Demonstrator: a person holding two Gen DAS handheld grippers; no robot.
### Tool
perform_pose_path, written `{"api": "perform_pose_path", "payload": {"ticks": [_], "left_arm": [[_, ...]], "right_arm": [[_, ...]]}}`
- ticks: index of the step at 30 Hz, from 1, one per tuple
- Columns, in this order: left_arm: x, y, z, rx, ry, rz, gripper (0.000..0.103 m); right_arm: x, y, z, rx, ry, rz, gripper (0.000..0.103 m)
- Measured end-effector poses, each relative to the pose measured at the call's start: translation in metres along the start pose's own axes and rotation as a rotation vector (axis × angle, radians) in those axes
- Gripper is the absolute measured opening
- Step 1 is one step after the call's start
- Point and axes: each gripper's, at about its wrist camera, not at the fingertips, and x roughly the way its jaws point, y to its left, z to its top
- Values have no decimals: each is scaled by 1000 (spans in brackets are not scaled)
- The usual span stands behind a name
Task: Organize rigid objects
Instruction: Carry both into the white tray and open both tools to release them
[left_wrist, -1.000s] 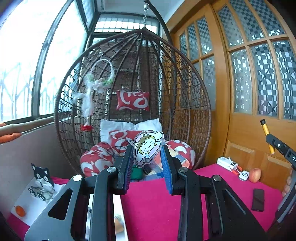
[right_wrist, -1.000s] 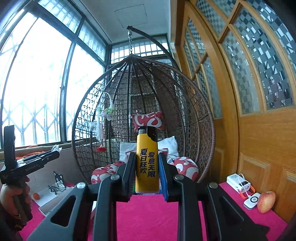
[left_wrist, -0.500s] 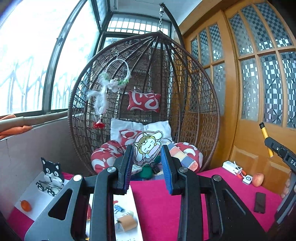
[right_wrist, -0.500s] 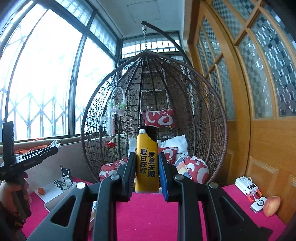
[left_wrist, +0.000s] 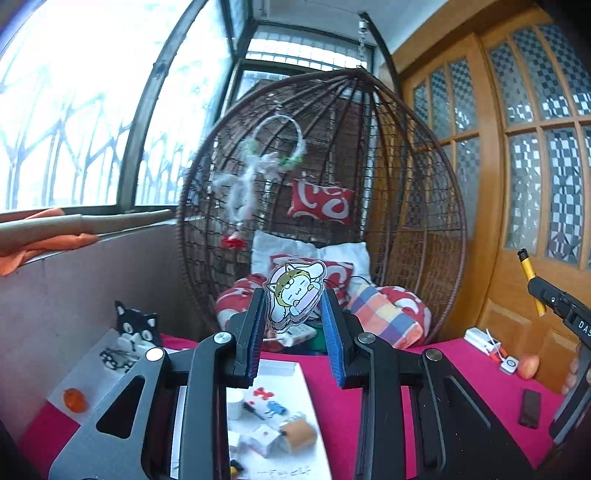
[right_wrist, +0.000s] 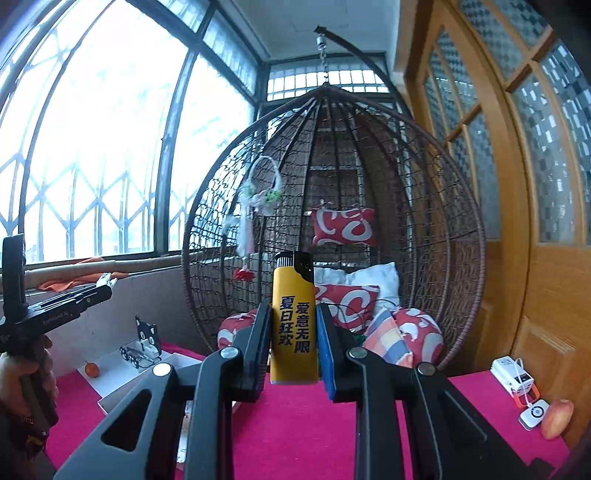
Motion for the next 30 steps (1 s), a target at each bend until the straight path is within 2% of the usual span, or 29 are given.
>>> {"api": "perform_pose_path", "payload": {"ticks": [11, 18, 25, 30], "left_arm": [[-10, 53, -9, -52, 12, 66, 29], [-9, 85, -15, -58, 39, 116, 29], [22, 103, -29, -33, 136, 122, 29], [74, 112, -52, -57, 272, 77, 29]], "right_arm": [[43, 57, 2, -57, 59, 84, 23], [87, 93, -8, -65, 152, 153, 23], [136, 121, -31, -64, 266, 195, 23], [177, 137, -55, -64, 369, 213, 23]]}}
